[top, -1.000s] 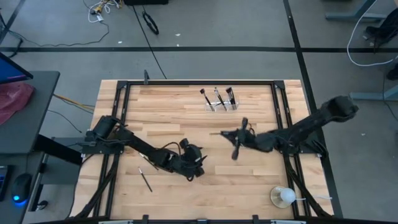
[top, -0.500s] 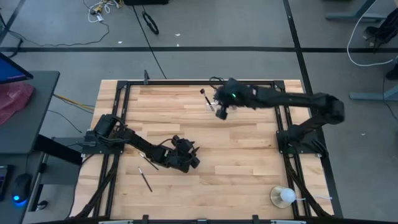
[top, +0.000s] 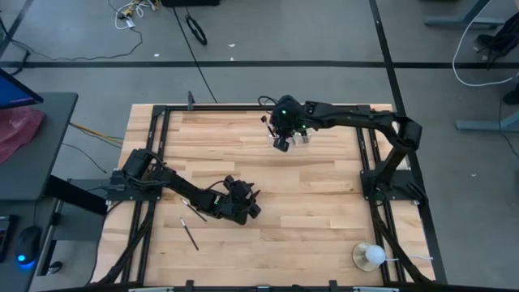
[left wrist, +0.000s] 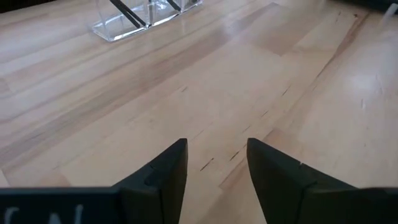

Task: Put items in baskets/containers
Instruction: Put the black liner brush into the transparent organizer, then put the black eyeshadow brush into the transparent organizer

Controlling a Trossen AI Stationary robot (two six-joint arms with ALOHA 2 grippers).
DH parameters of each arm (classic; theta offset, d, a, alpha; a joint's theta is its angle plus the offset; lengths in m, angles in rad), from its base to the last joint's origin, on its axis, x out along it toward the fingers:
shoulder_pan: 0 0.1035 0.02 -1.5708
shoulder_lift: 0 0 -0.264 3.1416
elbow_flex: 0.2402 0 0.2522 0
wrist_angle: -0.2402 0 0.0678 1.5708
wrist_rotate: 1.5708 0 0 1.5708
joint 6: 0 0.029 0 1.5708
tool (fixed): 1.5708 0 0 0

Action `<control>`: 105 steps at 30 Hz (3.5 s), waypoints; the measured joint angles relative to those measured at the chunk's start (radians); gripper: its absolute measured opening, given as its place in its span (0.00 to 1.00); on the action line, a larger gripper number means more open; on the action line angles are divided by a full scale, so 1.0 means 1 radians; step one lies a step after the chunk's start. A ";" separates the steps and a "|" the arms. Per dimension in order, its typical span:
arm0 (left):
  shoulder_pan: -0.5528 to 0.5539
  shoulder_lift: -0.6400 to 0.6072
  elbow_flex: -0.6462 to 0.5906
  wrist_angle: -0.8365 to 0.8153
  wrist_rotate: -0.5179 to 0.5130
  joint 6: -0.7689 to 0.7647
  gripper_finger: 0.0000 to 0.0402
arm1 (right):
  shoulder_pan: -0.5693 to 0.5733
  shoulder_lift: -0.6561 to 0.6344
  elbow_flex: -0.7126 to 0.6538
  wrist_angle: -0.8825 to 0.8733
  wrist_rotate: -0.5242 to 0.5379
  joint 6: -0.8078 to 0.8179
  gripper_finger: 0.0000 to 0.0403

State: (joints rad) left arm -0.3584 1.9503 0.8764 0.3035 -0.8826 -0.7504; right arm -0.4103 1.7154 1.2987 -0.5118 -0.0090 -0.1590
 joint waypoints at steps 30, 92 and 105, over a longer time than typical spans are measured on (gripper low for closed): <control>0.001 0.000 0.000 0.041 -0.004 0.001 0.43 | -0.100 0.054 0.000 0.092 -0.084 0.069 0.33; -0.366 -0.190 -0.056 -1.216 0.467 -1.609 0.59 | 0.693 -0.335 -1.085 1.413 0.248 0.361 0.16; -0.303 -0.099 -0.068 -1.030 0.133 -1.379 0.27 | 0.693 -0.335 -1.084 1.440 0.248 0.361 0.16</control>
State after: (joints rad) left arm -0.6612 1.8509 0.8082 -0.7270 -0.7497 -2.1294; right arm 0.2829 1.3804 0.2146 0.9283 0.2392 0.2020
